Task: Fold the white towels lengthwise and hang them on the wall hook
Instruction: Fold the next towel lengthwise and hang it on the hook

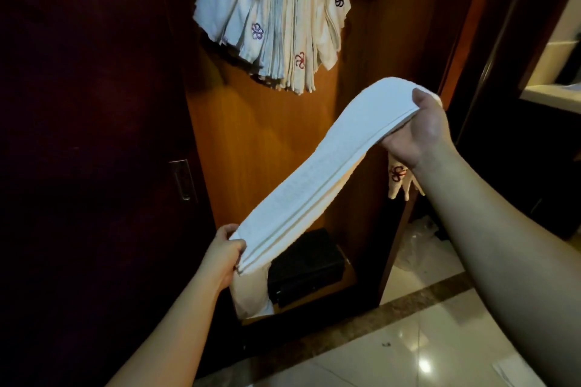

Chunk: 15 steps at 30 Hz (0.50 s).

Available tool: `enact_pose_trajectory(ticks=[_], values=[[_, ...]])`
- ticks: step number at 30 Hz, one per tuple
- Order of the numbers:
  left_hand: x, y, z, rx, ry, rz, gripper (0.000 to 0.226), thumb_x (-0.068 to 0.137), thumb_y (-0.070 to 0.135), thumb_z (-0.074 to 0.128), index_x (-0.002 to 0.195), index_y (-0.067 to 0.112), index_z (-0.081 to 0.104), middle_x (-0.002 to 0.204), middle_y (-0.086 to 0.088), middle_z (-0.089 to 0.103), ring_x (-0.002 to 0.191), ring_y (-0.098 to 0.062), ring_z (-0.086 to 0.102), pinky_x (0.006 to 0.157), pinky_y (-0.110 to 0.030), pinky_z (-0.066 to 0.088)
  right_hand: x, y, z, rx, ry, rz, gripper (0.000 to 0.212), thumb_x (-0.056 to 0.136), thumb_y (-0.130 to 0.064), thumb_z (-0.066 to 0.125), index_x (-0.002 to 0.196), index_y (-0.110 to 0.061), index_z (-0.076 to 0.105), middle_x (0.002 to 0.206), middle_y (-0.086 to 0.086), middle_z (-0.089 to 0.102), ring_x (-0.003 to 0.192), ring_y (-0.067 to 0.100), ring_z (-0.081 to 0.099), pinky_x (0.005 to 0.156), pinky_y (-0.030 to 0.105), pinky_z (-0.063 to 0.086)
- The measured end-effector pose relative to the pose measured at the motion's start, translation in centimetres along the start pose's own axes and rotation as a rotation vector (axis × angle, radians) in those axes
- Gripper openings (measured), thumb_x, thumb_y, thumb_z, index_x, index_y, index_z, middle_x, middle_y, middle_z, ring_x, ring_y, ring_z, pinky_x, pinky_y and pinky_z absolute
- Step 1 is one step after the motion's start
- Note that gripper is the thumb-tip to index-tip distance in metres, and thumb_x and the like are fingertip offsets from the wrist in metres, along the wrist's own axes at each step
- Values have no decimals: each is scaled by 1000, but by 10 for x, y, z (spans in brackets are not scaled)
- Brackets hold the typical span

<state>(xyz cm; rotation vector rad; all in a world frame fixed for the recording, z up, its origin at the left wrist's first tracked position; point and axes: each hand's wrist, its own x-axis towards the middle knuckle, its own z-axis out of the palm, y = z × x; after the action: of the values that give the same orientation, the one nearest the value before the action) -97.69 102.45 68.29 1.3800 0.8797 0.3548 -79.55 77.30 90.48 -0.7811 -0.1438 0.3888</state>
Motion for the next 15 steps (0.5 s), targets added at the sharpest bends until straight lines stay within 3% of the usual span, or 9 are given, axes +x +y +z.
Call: enact_pose_trajectory(ticks=[3,6,9,11,13,15], values=[[4,-11,23,87,-8,-80,45,82,-4,51,121,19,50,111,-17,59,87,-30,63,64,-38,53,-5,1,15,5,-56,1,45,105,-42,33,124,-8,56,115,16,72,108,35,68,97,52,50],[5,-14,43,105,-9,-123,55,76,2,58,128,16,49,104,-17,61,75,-28,61,56,-35,50,-9,2,29,7,-84,-13,40,104,-42,36,115,-9,58,114,17,72,109,36,66,98,55,48],[-4,-6,59,192,-35,-148,61,83,3,61,140,15,41,98,-15,60,76,-25,57,63,-31,47,-11,4,42,-11,-95,-40,42,102,-41,41,128,-10,53,119,17,70,112,37,65,101,58,45],[-9,7,67,256,33,-57,60,86,5,62,142,11,42,111,-13,57,90,-25,59,72,-30,50,-11,4,49,-33,-89,-61,45,101,-41,45,135,-12,49,122,16,69,113,36,64,102,59,45],[-24,28,74,164,123,81,42,91,14,59,132,11,51,122,-12,60,99,-27,61,86,-38,53,-11,4,56,-63,-90,-83,48,99,-41,48,138,-13,47,122,15,68,113,34,64,103,57,45],[-54,56,83,-54,86,232,20,100,22,51,115,11,60,106,-9,67,86,-21,63,81,-38,54,-13,4,64,-93,-107,-88,43,99,-40,49,133,-13,51,123,14,68,115,32,64,106,54,44]])
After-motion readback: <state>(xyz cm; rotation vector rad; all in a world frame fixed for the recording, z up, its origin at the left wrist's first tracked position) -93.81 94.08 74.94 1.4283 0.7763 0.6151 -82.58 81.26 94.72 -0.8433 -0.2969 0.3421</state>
